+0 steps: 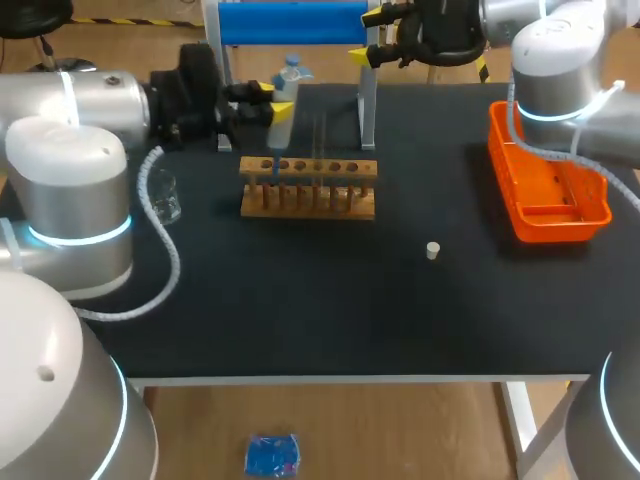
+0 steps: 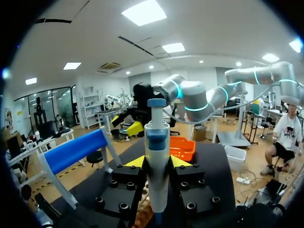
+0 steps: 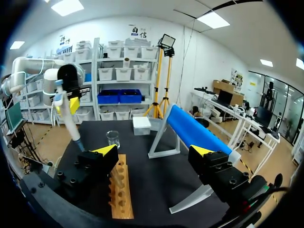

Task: Invert the test tube, pick up the pipette, mount the tip to pipette, aspirate from beaker and dispense into the tube, eject the tip, return the pipette, and cap with the stopper.

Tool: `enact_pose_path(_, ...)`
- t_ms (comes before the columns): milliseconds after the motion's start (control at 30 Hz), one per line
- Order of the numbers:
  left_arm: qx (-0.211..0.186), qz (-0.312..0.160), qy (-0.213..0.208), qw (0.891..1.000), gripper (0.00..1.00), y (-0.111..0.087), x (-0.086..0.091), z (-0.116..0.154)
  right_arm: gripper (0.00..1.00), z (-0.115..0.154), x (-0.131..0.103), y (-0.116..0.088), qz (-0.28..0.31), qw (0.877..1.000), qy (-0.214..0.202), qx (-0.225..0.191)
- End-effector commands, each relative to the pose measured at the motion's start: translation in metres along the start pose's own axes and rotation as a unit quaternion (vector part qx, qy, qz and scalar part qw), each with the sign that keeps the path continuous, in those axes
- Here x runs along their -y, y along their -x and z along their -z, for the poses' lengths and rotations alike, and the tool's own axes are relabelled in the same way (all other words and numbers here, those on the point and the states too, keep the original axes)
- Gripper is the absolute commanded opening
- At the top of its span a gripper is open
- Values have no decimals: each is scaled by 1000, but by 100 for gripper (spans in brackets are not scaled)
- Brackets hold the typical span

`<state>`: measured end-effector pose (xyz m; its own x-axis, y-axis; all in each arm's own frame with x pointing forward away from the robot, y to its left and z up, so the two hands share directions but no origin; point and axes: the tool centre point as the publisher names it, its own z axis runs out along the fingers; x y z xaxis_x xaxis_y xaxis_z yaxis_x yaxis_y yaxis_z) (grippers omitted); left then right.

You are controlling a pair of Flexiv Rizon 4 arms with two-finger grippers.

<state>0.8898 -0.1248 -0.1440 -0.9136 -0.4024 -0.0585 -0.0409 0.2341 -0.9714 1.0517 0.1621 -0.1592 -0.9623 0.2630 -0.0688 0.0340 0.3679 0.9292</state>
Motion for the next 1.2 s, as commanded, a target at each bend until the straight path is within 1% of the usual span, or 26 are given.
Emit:
enact_pose_path(33, -12, 8, 7, 1000, 0, 22, -3, 27, 100, 1, 0, 0, 0, 1000, -1, -1)
enact_pose_path(100, -6, 12, 4, 1000, 0, 34, -5, 32, 100, 1, 0, 0, 0, 1000, -1, -1)
enact_pose_path(267, 16, 28, 11, 999, 0, 60, -10, 42, 100, 1, 0, 0, 0, 1000, -1, -1)
enact_pose_path(367, 36, 34, 14, 999, 0, 76, -10, 47, 100, 1, 0, 0, 0, 1000, -1, -1)
enact_pose_path(500, 52, 35, 14, 998, 0, 90, -6, 47, 100, 1, 0, 0, 0, 1000, -1, -1)
enact_pose_path(1200, 52, 35, 14, 998, 0, 90, -6, 47, 100, 1, 0, 0, 0, 1000, -1, -1)
